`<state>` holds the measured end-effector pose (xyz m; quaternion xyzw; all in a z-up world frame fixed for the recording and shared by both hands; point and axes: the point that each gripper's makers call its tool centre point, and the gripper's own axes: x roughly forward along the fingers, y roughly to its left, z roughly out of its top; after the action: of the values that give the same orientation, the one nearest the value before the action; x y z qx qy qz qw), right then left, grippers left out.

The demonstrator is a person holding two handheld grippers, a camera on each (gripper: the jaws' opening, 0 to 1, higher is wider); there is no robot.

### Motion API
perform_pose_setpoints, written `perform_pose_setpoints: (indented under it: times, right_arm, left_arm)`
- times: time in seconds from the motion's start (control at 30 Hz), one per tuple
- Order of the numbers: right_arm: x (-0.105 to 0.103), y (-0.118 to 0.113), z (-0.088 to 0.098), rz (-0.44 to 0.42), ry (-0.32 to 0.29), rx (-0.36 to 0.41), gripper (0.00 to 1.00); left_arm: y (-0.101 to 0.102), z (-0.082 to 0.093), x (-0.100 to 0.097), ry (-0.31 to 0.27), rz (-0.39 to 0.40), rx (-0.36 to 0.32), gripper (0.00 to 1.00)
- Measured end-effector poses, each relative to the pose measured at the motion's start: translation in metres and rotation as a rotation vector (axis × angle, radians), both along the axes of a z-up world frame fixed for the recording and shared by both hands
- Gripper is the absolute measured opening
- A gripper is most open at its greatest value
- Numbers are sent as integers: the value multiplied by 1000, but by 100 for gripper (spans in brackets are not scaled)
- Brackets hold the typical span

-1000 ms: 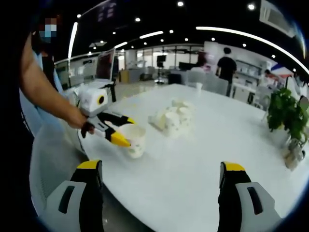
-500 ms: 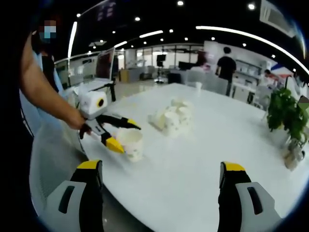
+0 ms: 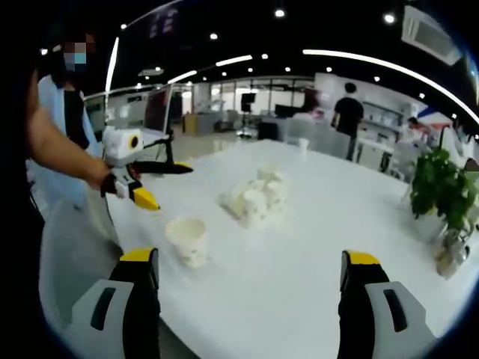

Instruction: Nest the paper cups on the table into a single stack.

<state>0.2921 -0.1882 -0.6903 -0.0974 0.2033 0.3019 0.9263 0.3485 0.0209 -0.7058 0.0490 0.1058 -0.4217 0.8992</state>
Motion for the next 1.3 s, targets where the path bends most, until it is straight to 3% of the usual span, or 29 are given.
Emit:
perform_pose_setpoints:
  times: [0.07,0.2,0.4,0.47,0.63,0.93,1.3]
  right_arm:
    - [6,-1,1,3,-9,-1,100]
    - [18,1,3,13,-28,5,100]
    - [32,8,-1,26,-53,13,100]
    - [38,14,0,40,-85,48,100]
    - [51,15,-15,40,-73,61,100]
    - [72,12,-38,-10,-16,87,95]
    - [122,49,-67,18,23,85,93]
  left_arm:
    - [14,11,2,-22,36,-9,98]
    - [44,21,5,8,133,-18,98]
    - [77,25,0,47,197,22,98]
    - [89,30,-3,24,221,43,98]
    - [106,33,-7,37,259,35,98]
    - [117,39,-16,22,261,34,98]
    - [122,36,-18,-1,243,76,98]
